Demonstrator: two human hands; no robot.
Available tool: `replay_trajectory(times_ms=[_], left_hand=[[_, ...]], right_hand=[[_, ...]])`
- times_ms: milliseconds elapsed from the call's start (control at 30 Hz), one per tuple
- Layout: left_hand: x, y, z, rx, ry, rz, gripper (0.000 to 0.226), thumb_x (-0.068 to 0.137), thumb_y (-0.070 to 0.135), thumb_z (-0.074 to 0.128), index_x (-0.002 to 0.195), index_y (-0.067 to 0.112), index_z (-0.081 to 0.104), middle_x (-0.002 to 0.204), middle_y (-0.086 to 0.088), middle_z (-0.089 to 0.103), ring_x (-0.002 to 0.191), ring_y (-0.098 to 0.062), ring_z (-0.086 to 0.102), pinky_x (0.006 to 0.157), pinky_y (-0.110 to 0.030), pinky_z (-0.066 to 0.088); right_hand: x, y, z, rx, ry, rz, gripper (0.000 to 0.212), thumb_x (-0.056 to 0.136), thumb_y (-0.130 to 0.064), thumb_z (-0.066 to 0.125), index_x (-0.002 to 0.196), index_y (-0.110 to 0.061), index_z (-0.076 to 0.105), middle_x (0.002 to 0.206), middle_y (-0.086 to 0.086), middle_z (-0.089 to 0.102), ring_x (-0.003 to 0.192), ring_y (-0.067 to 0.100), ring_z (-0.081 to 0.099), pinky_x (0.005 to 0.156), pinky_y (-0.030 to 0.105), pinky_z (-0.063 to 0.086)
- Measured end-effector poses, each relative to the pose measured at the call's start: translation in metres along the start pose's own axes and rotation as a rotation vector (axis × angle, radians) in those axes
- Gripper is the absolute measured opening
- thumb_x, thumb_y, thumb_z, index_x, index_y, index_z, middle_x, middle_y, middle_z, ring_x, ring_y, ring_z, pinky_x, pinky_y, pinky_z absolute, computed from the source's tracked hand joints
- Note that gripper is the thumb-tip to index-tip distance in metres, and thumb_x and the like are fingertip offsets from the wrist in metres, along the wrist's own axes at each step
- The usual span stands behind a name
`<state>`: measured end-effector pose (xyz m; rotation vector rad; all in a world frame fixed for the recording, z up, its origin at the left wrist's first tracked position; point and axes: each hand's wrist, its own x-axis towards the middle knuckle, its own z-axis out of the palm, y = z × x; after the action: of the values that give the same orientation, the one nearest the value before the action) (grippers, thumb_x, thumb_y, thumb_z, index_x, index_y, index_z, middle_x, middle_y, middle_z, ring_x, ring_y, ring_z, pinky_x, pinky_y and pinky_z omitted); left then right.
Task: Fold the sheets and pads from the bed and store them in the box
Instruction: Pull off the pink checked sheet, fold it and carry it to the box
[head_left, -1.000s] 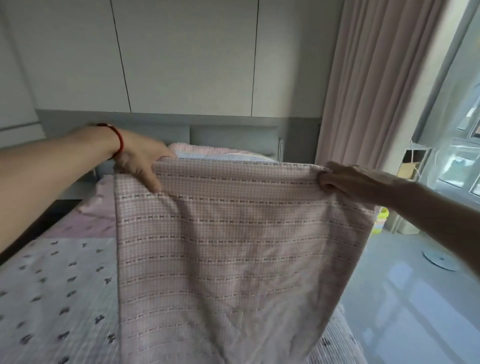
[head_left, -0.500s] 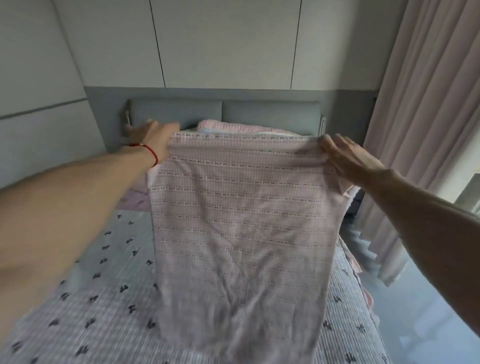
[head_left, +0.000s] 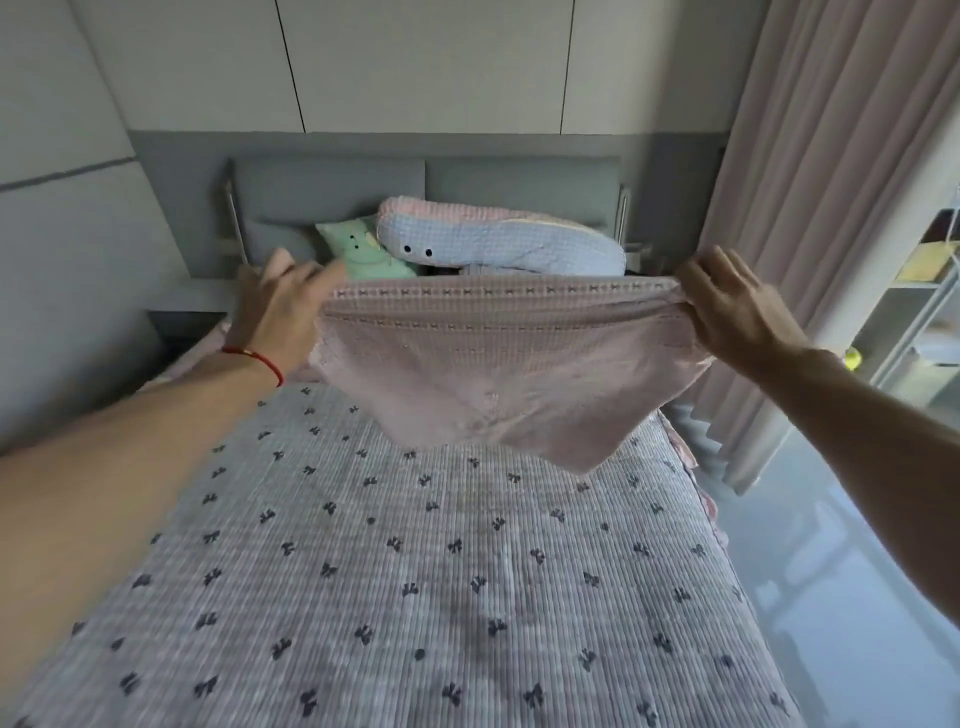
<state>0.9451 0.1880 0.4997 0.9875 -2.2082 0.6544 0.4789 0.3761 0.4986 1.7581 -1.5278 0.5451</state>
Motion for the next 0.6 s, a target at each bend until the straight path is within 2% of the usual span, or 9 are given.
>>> replay_trajectory(times_ms=[100, 233, 300, 367, 433, 500, 533, 600], left_hand=[[-0.1, 0.014, 0.009, -0.031, -0.075, 0.02, 0.068, 0.065, -0.024, 0.059, 0.119, 0.016, 0.067, 0.105, -0.007, 0.073, 0.089, -0.033, 0.052, 0.068, -0.04, 0.035], [-0.249, 0.042, 0.027, -0.116, -0.258, 0.038, 0.059, 0.057, -0.009, 0.086, 0.108, 0.015, 0.068, 0.091, -0.004, 0.069, 0.082, -0.031, 0.053, 0.062, -0.039, 0.033], [-0.326, 0.061, 0.037, -0.168, -0.331, 0.016, 0.055, 0.061, -0.014, 0.074, 0.106, 0.016, 0.068, 0.086, -0.004, 0.067, 0.078, -0.032, 0.054, 0.058, -0.038, 0.035], [-0.392, 0.082, 0.04, -0.213, -0.452, -0.047, 0.061, 0.054, -0.016, 0.065, 0.103, 0.02, 0.064, 0.081, -0.002, 0.064, 0.076, -0.032, 0.054, 0.056, -0.037, 0.035], [-0.46, 0.101, 0.046, -0.22, -0.634, -0.118, 0.067, 0.043, -0.016, 0.069, 0.098, 0.021, 0.066, 0.077, 0.0, 0.064, 0.074, -0.032, 0.057, 0.053, -0.035, 0.038], [-0.517, 0.115, 0.046, -0.232, -0.823, -0.164, 0.075, 0.041, -0.019, 0.07, 0.103, 0.023, 0.066, 0.081, 0.001, 0.068, 0.078, -0.032, 0.06, 0.051, -0.039, 0.049], [-0.54, 0.12, 0.043, -0.242, -0.914, -0.188, 0.082, 0.039, -0.019, 0.071, 0.108, 0.025, 0.065, 0.085, 0.002, 0.07, 0.081, -0.031, 0.06, 0.051, -0.041, 0.052], [-0.571, 0.131, 0.033, -0.232, -1.033, -0.231, 0.089, 0.028, -0.016, 0.077, 0.105, 0.026, 0.067, 0.083, 0.006, 0.069, 0.078, -0.027, 0.062, 0.048, -0.038, 0.052]], right_hand=[[-0.081, -0.055, -0.004, 0.025, -0.118, -0.004, 0.031, 0.083, 0.0, 0.079, 0.102, 0.0, 0.055, 0.091, 0.017, 0.06, 0.078, 0.033, 0.059, 0.059, 0.045, 0.054], [-0.196, -0.136, 0.0, 0.194, -0.263, 0.03, 0.035, 0.076, -0.002, 0.081, 0.1, -0.006, 0.056, 0.079, 0.011, 0.065, 0.066, 0.032, 0.065, 0.06, 0.04, 0.053], [-0.261, -0.178, 0.008, 0.26, -0.381, 0.068, 0.046, 0.07, -0.009, 0.087, 0.1, -0.014, 0.052, 0.077, 0.006, 0.067, 0.064, 0.029, 0.066, 0.064, 0.036, 0.053], [-0.323, -0.213, 0.018, 0.308, -0.483, 0.11, 0.062, 0.06, -0.007, 0.095, 0.104, -0.014, 0.052, 0.077, 0.004, 0.069, 0.062, 0.027, 0.066, 0.063, 0.034, 0.054], [-0.381, -0.244, 0.026, 0.355, -0.547, 0.165, 0.059, 0.064, -0.003, 0.09, 0.11, -0.012, 0.053, 0.076, 0.005, 0.071, 0.06, 0.026, 0.066, 0.059, 0.034, 0.053], [-0.432, -0.272, 0.023, 0.374, -0.591, 0.212, 0.036, 0.082, -0.013, 0.067, 0.114, -0.013, 0.052, 0.075, 0.005, 0.072, 0.059, 0.026, 0.068, 0.055, 0.035, 0.054], [-0.458, -0.285, 0.018, 0.385, -0.643, 0.234, 0.032, 0.083, -0.017, 0.055, 0.115, -0.015, 0.052, 0.076, 0.004, 0.073, 0.06, 0.026, 0.069, 0.056, 0.035, 0.055], [-0.495, -0.307, 0.006, 0.413, -0.731, 0.258, 0.034, 0.08, -0.019, 0.052, 0.114, -0.016, 0.054, 0.081, 0.001, 0.075, 0.066, 0.025, 0.072, 0.061, 0.034, 0.058]])
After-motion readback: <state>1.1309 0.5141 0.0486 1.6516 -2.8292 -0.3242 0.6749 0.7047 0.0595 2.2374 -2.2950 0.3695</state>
